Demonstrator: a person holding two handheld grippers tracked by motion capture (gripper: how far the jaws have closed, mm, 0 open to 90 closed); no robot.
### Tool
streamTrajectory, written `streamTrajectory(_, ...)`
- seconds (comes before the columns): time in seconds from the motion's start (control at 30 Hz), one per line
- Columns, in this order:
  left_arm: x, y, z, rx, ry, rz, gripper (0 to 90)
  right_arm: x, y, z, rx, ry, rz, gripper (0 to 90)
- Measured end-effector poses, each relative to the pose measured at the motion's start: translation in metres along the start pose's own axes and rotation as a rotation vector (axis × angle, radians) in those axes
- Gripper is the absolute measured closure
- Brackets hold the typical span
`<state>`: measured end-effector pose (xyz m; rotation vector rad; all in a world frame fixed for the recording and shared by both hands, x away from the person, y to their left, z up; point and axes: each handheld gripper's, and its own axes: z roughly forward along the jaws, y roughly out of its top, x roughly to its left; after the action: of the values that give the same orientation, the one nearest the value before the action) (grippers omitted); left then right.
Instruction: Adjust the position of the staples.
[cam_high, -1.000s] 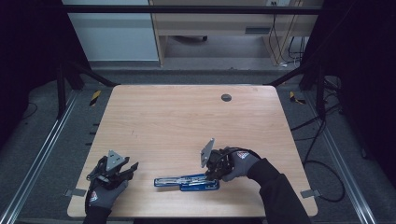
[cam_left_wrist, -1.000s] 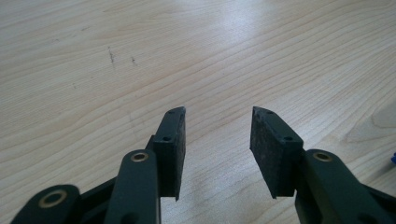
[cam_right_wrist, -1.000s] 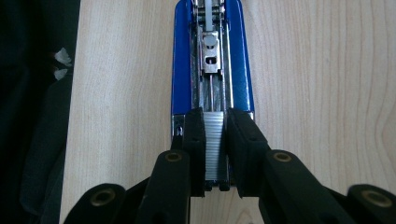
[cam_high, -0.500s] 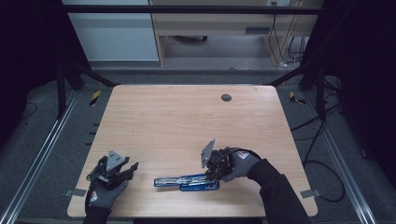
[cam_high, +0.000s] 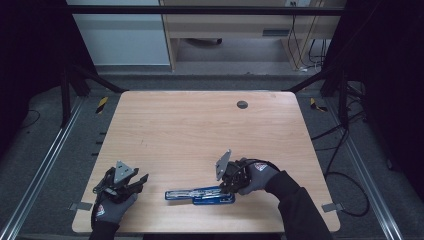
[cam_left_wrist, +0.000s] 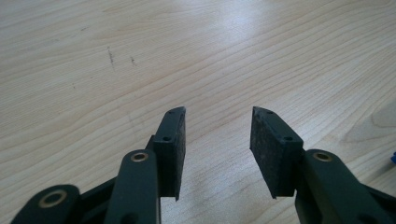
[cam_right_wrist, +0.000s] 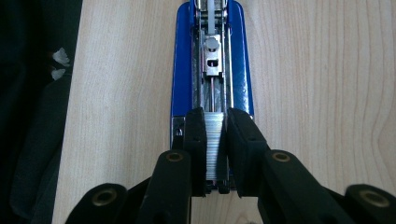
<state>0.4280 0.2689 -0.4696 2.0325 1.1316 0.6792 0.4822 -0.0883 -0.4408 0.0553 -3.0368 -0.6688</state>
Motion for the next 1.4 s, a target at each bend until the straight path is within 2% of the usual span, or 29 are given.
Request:
streamTrajectory(0.17, 0.000, 0.000, 0.000, 0.001, -0.001, 0.000, 55.9, 0.000, -0.001, -0.002, 0.011, -0.002, 0.026, 73.2)
streamTrajectory(0.23, 0.000, 0.000, 0.001, 0.001, -0.002, 0.001, 55.8, 0.000, -0.001, -0.005, -0.013, -0.009, 0.026, 72.6)
streamTrajectory(0.43, -0.001, 0.000, 0.001, 0.002, -0.003, 0.002, 55.8, 0.001, -0.006, -0.015, -0.047, -0.091, 0.062, 77.8)
streamTrajectory(0.57, -0.001, 0.000, 0.001, 0.004, -0.002, 0.002, 55.8, 0.004, -0.012, -0.013, -0.041, -0.085, 0.072, 77.6)
streamTrajectory(0.63, -0.001, 0.000, 0.001, 0.005, -0.002, 0.003, 55.8, 0.005, -0.014, -0.012, -0.036, -0.092, 0.065, 77.4)
streamTrajectory(0.77, -0.002, 0.000, 0.001, 0.004, -0.002, 0.005, 55.8, 0.006, -0.017, -0.013, -0.038, -0.109, 0.080, 77.5)
streamTrajectory(0.83, -0.001, 0.000, 0.001, 0.005, -0.002, 0.003, 55.9, 0.006, -0.018, -0.014, -0.054, -0.109, 0.076, 77.4)
streamTrajectory(0.97, -0.002, 0.000, 0.001, 0.003, -0.004, 0.005, 55.8, 0.007, -0.020, -0.017, -0.101, -0.148, 0.108, 77.0)
streamTrajectory(1.1, -0.002, 0.001, 0.001, 0.000, -0.004, 0.007, 55.8, 0.010, -0.022, -0.019, -0.158, -0.222, 0.198, 76.5)
streamTrajectory(1.2, -0.003, 0.001, -0.001, -0.004, -0.007, 0.009, 55.9, 0.015, -0.025, -0.019, -0.225, -0.268, 0.265, 76.3)
streamTrajectory(1.3, -0.006, 0.003, -0.002, -0.011, -0.016, 0.010, 56.1, 0.022, -0.027, -0.022, -0.278, -0.321, 0.311, 76.6)
streamTrajectory(1.4, -0.010, 0.005, -0.003, -0.019, -0.025, 0.022, 56.3, 0.030, -0.029, -0.026, -0.353, -0.386, 0.380, 76.2)
